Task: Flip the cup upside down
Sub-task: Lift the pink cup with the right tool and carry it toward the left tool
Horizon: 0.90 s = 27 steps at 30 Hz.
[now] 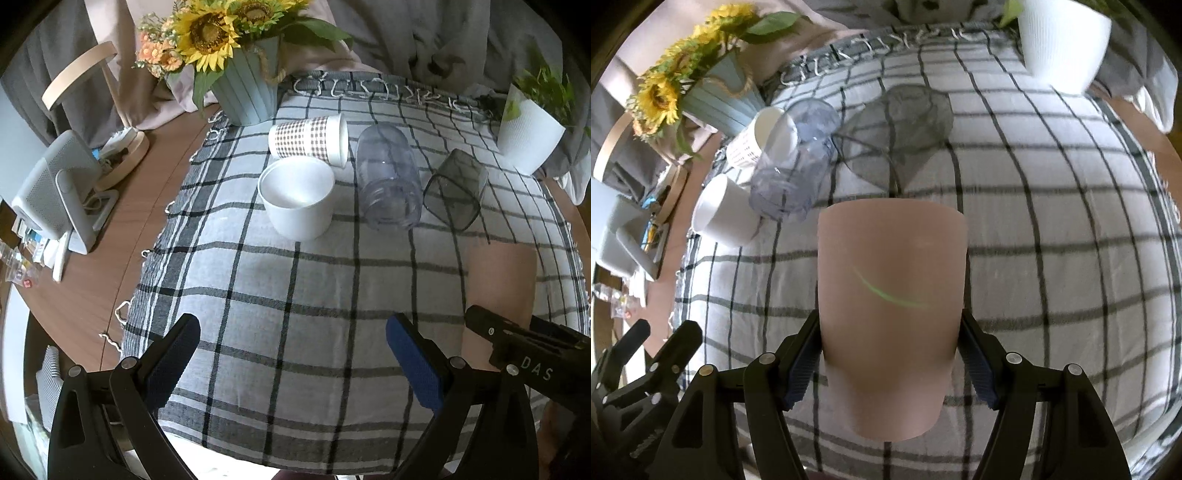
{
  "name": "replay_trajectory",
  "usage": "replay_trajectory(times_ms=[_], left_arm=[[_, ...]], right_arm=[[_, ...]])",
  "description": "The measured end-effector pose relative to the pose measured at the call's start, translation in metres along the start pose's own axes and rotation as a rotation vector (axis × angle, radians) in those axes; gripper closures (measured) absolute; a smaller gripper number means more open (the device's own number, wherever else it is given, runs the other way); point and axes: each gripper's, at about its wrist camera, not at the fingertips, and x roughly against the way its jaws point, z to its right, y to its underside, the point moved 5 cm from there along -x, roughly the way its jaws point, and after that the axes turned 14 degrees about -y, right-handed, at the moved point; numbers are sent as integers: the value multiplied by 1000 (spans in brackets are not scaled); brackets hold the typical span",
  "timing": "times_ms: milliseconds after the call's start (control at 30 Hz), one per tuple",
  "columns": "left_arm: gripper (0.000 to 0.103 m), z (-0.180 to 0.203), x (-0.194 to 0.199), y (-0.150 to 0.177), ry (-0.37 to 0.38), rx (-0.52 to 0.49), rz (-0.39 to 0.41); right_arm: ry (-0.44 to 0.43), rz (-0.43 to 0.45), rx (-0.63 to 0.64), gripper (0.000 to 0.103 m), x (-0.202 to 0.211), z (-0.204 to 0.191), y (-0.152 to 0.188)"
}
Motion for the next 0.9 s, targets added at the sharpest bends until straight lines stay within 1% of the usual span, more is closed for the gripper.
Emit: replay_trajectory(times_ms=[267,500,700,800,833,900], left_arm=[[0,4,-6,5,20,-30,-14],[0,4,-7,10,26,-21,-28],[1,2,-3,14,23,-5,-30],[1,2,2,15,26,3,-24],[0,2,5,15,28,4,-17],[1,4,11,16,35,1,0]], right_arm=[[17,-20,-17,33,-6,1,11],[22,-22,-6,33,-8,0,10],[-1,-22,-11,32,-7,1,10],[-15,-2,5,31,2,-1,9],[-14,8,14,28,6,-3,10],[-11,44,36,25,22,-7,10]])
